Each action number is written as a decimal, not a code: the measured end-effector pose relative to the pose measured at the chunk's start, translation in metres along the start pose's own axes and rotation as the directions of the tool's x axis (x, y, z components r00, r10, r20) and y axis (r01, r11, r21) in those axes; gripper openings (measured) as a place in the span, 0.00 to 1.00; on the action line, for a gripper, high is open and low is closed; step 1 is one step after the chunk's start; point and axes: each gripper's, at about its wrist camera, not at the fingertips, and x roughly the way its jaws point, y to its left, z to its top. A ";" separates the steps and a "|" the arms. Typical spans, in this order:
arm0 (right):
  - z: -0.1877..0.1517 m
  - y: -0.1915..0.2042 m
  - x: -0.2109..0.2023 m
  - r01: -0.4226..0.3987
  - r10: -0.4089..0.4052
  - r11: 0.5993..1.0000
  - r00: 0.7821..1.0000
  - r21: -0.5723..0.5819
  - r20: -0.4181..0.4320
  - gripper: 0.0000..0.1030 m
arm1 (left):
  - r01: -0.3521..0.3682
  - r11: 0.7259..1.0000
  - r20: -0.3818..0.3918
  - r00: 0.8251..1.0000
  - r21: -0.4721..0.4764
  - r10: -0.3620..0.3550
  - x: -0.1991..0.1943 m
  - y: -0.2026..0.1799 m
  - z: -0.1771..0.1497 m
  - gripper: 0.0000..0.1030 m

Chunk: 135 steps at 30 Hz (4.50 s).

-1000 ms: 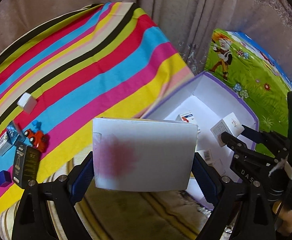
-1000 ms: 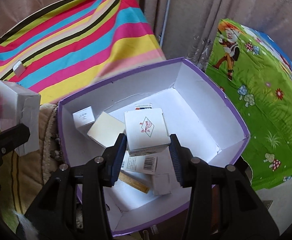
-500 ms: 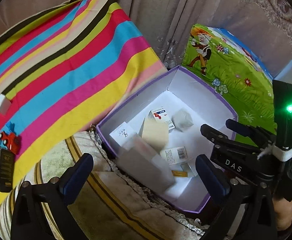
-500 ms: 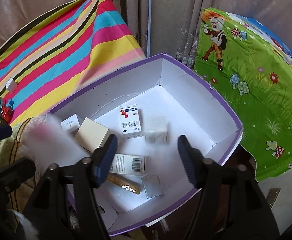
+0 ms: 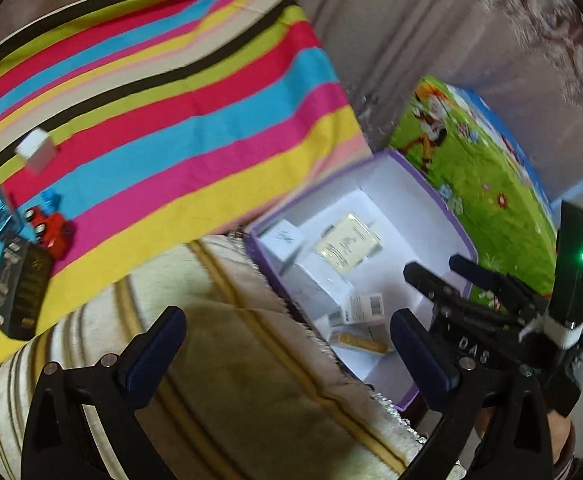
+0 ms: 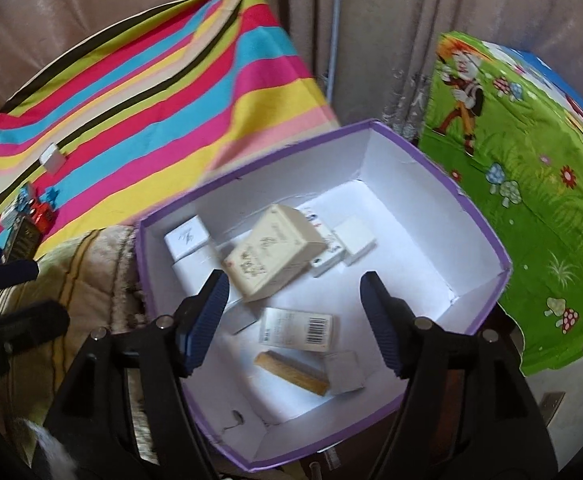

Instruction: Organize rigid objects

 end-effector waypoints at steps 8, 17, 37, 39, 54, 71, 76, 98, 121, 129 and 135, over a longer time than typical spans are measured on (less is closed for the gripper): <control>0.000 0.037 -0.010 -0.052 0.053 0.995 0.999 -0.085 0.005 0.69 | -0.011 0.992 0.039 0.999 -0.122 0.016 -0.019 0.039 -0.011 1.00; -0.003 0.071 -0.011 -0.095 0.093 0.983 0.996 -0.155 -0.017 0.69 | -0.030 0.970 0.102 0.993 -0.240 0.057 -0.049 0.085 -0.030 0.99; -0.011 0.136 -0.020 -0.125 0.122 0.933 0.992 -0.337 -0.028 0.69 | -0.064 0.891 0.165 0.974 -0.449 0.153 -0.090 0.176 -0.066 0.99; -0.010 0.143 -0.022 -0.133 0.132 0.926 0.991 -0.353 -0.028 0.69 | -0.071 0.886 0.164 0.973 -0.459 0.163 -0.092 0.184 -0.068 0.99; -0.014 0.210 -0.025 -0.152 0.160 0.847 0.987 -0.510 -0.028 0.69 | -0.201 0.844 0.102 0.953 -0.497 0.287 -0.102 0.242 -0.069 0.90; -0.003 0.260 -0.008 -0.238 0.221 0.779 0.970 -0.580 -0.101 0.77 | -0.343 0.801 -0.052 0.929 -0.491 0.366 -0.071 0.296 -0.043 0.83; 0.003 0.277 -0.001 -0.259 0.240 0.752 0.964 -0.607 -0.114 0.81 | -0.370 0.796 -0.088 0.923 -0.479 0.376 -0.060 0.302 -0.037 0.72; 0.009 0.340 0.027 -0.316 0.300 0.577 0.940 -0.753 -0.164 0.86 | -0.365 0.812 -0.063 0.923 -0.455 0.379 -0.049 0.303 -0.037 0.50; 0.005 0.369 0.053 -0.314 0.273 0.511 0.942 -0.800 -0.195 0.87 | -0.352 0.813 -0.042 0.925 -0.463 0.376 -0.052 0.303 -0.043 0.50; 0.008 0.360 0.041 -0.298 0.313 0.531 0.939 -0.793 -0.143 0.85 | -0.336 0.813 0.002 0.924 -0.476 0.383 -0.060 0.296 -0.045 0.50; 0.013 0.341 0.030 -0.285 0.332 0.600 0.939 -0.747 -0.091 0.85 | -0.326 0.820 0.032 0.922 -0.471 0.385 -0.065 0.287 -0.043 0.50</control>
